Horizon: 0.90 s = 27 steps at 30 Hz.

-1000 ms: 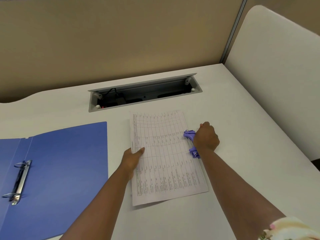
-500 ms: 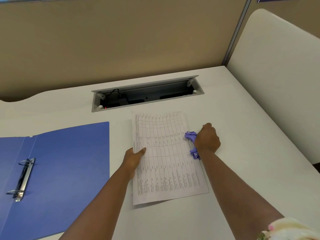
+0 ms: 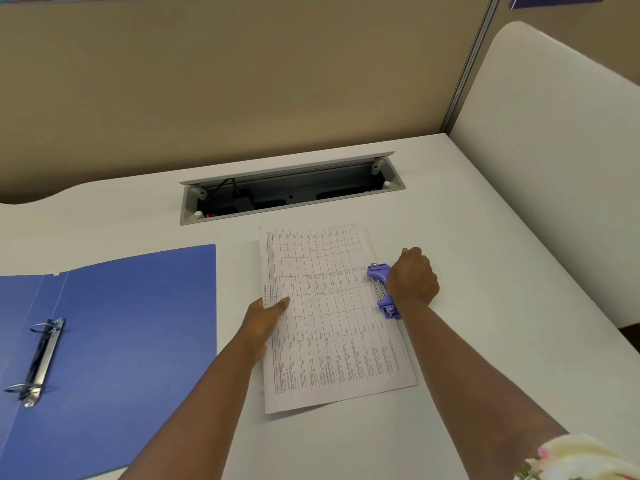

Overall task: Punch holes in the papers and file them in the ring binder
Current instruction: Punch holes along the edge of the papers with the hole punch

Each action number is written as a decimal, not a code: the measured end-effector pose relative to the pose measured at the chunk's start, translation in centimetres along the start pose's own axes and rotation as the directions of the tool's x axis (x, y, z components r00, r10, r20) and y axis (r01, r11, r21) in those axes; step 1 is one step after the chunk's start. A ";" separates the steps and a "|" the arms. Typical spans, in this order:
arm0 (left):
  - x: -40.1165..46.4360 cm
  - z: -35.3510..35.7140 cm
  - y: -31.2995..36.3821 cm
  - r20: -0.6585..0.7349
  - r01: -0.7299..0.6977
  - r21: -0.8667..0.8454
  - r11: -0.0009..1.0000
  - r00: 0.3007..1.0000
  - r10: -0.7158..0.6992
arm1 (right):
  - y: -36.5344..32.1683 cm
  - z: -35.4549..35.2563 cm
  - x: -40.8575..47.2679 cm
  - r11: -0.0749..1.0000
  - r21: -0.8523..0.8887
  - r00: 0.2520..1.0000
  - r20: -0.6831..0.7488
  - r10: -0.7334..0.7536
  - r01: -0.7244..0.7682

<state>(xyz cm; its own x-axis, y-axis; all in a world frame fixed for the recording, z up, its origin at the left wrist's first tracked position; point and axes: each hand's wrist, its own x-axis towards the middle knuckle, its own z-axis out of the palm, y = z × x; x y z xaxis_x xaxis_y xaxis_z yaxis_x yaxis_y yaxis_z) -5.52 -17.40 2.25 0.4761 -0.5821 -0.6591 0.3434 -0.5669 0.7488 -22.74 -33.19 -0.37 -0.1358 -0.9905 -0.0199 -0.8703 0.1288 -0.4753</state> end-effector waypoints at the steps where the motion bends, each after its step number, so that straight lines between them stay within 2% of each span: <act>1: 0.1 0.0 0.0 0.003 0.001 -0.003 1.000 1.000 -0.001 | 0.0 0.1 -0.1 1.000 -0.008 1.000 -0.015 -0.001 0.001; 6: 0.1 0.0 0.0 -0.007 -0.007 -0.023 1.000 1.000 0.007 | 0.1 0.2 -0.2 1.000 0.004 0.999 -0.033 -0.010 0.010; 8: 0.2 0.1 0.0 -0.018 -0.019 -0.018 1.000 1.000 0.019 | -0.2 -0.3 0.0 1.000 0.003 1.000 0.011 -0.027 0.026; 13: -0.1 0.3 0.0 -0.027 -0.032 -0.016 0.999 0.999 0.032 | -0.8 -1.7 0.5 0.998 0.057 0.969 0.246 0.014 -0.029; 16: -0.1 0.2 0.0 -0.023 -0.036 -0.006 0.999 0.999 0.036 | -0.1 -2.3 0.9 0.991 0.134 0.894 0.444 -0.056 -0.005; 18: -0.1 0.2 0.0 -0.019 -0.044 -0.006 0.999 0.999 0.044 | 0.3 -2.8 1.3 0.981 0.196 0.857 0.507 -0.095 -0.007; 27: 0.0 0.2 -0.2 -0.025 -0.058 -0.014 0.998 0.998 0.058 | 2.1 -4.1 2.8 0.982 0.181 0.885 0.463 -0.037 -0.053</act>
<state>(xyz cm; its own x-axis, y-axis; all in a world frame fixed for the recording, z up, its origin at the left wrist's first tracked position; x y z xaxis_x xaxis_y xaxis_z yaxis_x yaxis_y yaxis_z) -5.81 -17.38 2.06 0.5148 -0.5993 -0.6130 0.3266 -0.5240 0.7866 -26.87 -35.53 2.23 0.1315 -0.9037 -0.4075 -0.7620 0.1708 -0.6246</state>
